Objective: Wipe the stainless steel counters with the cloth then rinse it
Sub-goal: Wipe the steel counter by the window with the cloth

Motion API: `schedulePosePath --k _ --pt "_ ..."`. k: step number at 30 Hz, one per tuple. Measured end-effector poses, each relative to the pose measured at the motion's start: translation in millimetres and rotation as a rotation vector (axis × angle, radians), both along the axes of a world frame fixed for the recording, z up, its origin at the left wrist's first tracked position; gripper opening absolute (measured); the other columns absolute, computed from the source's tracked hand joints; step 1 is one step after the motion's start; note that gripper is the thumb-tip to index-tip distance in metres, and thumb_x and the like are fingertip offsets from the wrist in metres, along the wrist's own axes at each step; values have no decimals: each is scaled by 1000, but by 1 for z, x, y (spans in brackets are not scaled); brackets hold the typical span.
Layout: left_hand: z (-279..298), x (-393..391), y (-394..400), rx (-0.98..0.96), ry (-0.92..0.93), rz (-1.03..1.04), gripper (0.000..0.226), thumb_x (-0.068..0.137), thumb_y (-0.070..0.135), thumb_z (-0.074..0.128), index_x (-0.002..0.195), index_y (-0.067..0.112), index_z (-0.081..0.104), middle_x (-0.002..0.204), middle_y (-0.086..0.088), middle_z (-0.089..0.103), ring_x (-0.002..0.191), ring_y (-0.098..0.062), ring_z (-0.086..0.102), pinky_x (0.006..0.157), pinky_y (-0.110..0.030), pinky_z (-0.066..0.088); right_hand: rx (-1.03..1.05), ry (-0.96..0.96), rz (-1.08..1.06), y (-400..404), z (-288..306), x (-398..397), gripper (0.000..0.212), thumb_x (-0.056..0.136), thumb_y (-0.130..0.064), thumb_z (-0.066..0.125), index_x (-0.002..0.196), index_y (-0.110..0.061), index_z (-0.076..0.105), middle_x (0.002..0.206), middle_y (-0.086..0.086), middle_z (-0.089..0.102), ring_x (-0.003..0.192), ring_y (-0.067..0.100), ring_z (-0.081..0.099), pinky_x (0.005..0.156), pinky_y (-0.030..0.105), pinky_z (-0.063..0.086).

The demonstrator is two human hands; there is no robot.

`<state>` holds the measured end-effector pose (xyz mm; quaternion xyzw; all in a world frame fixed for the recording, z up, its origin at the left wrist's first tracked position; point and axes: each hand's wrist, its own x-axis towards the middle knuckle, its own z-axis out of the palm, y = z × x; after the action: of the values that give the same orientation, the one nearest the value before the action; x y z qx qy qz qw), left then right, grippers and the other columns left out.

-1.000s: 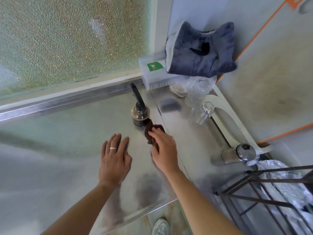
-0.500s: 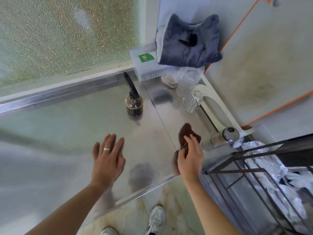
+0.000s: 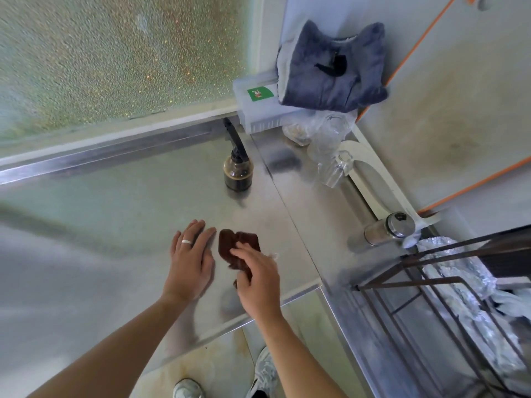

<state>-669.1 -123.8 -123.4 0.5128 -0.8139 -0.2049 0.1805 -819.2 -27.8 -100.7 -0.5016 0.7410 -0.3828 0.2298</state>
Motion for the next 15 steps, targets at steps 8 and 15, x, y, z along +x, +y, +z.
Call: schedulePosePath --k 8,15 --pt "12 5 -14 -76 -63 104 48 91 23 38 132 14 61 140 -11 55 142 -32 42 112 -50 29 -52 -16 -415 -16 35 -87 44 89 -23 55 132 -13 64 132 3 66 121 18 60 106 25 43" --pt "2 -24 -32 -17 -222 189 54 93 31 38 143 22 55 152 -16 45 148 -38 34 114 -54 26 186 277 -205 -21 -8 -118 67 91 -24 64 154 -21 41 157 3 47 140 26 47 119 50 35"
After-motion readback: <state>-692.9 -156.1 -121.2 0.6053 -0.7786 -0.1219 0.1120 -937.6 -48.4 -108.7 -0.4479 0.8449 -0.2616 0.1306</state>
